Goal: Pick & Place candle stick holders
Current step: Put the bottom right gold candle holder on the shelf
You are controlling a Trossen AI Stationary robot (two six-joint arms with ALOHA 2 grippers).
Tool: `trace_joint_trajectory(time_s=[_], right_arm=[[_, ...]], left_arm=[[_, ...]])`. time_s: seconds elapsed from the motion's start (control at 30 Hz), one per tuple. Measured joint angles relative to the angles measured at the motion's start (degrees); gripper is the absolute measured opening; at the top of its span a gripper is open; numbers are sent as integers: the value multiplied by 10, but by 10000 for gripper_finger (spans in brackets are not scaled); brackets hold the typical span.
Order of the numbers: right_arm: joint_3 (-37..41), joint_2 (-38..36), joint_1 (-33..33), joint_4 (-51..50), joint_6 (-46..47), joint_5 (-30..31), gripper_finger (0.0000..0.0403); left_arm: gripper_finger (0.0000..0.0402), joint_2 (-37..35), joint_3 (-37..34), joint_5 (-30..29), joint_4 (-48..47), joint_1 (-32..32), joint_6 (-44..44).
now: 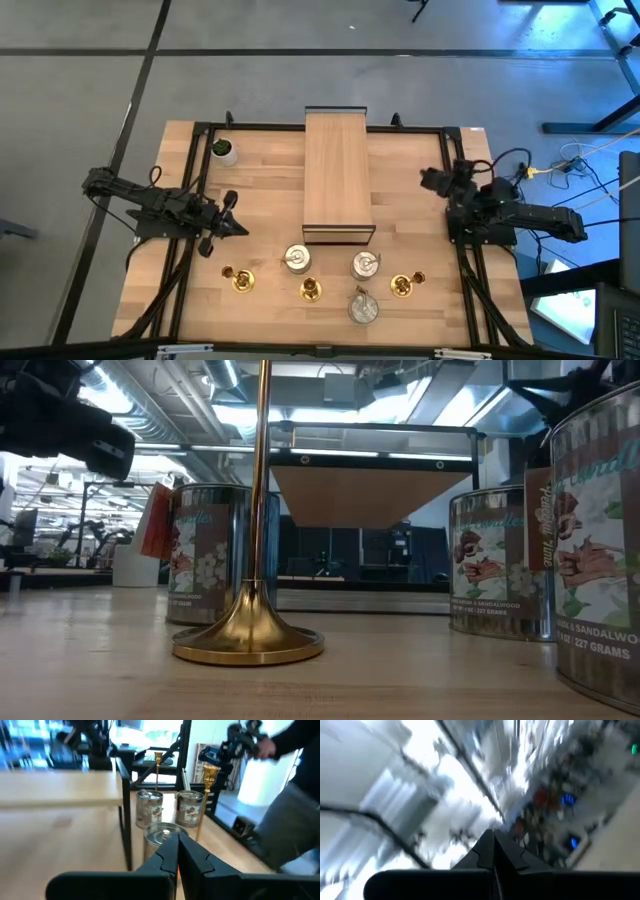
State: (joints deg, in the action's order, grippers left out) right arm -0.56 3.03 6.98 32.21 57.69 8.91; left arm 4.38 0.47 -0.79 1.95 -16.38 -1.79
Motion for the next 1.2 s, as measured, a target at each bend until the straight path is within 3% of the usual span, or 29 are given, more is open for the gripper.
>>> trace_joint_trajectory(time_s=[0.13, 0.33, 0.53, 0.63, 0.7, 0.83, 0.97, 1.2], right_arm=[[0, 0, 0, 74, 0, 63, 3], [0, 0, 0, 144, 0, 70, 3], [0, 0, 0, 158, 13, 67, 3], [0, 0, 0, 178, 15, 25, 3], [0, 0, 0, 195, 15, -11, 3], [-12, 0, 0, 204, 7, -61, 3], [-55, 28, 0, 203, -15, -74, 3], [-162, 153, 0, 204, -61, -143, 3]], left_arm=[[1, -1, 0, -29, 68, 0, 30], [1, 0, 0, -179, 251, 0, 38], [1, 0, 0, -325, 439, 0, -91], [1, 0, 0, -424, 437, 0, -213], [1, 3, 0, -458, 403, 0, -294], [1, 23, 0, -449, 340, 0, -389], [1, 53, 0, -429, 330, 0, -471], [1, 94, 4, -412, 347, 0, -487]])
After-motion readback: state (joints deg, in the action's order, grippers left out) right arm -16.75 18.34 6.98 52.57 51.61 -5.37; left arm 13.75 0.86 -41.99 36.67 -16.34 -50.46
